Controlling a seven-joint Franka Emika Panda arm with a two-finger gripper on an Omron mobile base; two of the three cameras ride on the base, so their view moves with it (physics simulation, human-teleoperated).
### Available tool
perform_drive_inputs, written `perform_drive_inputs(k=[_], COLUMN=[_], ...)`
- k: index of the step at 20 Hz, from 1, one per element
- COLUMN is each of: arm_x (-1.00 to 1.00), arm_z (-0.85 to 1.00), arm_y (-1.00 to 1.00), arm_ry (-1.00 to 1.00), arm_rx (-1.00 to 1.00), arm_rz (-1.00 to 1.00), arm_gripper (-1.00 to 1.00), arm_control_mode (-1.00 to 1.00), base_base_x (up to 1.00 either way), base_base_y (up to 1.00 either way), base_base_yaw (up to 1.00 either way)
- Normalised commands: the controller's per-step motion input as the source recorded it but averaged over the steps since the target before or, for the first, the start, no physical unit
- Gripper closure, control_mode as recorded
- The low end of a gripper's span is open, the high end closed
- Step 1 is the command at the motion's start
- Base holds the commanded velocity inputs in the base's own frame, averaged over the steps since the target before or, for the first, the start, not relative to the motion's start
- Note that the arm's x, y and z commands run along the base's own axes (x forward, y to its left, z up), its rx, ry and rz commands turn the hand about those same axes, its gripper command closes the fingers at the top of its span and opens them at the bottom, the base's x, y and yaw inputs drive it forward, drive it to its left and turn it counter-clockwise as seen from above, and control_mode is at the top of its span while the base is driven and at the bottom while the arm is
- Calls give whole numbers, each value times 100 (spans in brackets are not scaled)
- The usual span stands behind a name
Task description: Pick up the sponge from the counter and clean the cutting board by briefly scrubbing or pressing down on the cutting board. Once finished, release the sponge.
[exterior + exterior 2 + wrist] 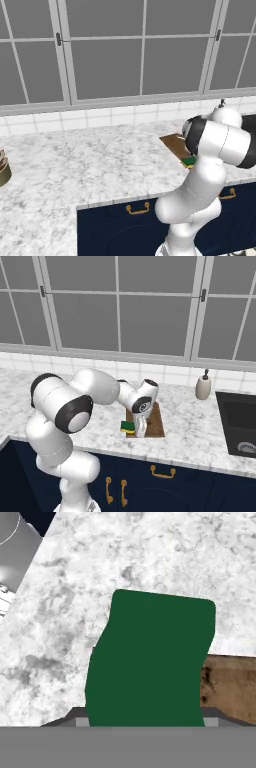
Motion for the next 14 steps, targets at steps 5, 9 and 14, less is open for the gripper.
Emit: perform_drive_inputs(k=[5,9,14], arm_x=[45,86,94], arm_z=[-54,-10,0], arm_y=[0,0,11], arm_ry=[-2,0,-1], arm_rx=[-17,-2,0], arm_rz=[0,0,-1], arm_gripper=[100,100,100], arm_control_mode=[-100,-100,-100], base_base_x=[0,0,0], base_base_y=[0,0,0], base_base_yaw=[0,0,0])
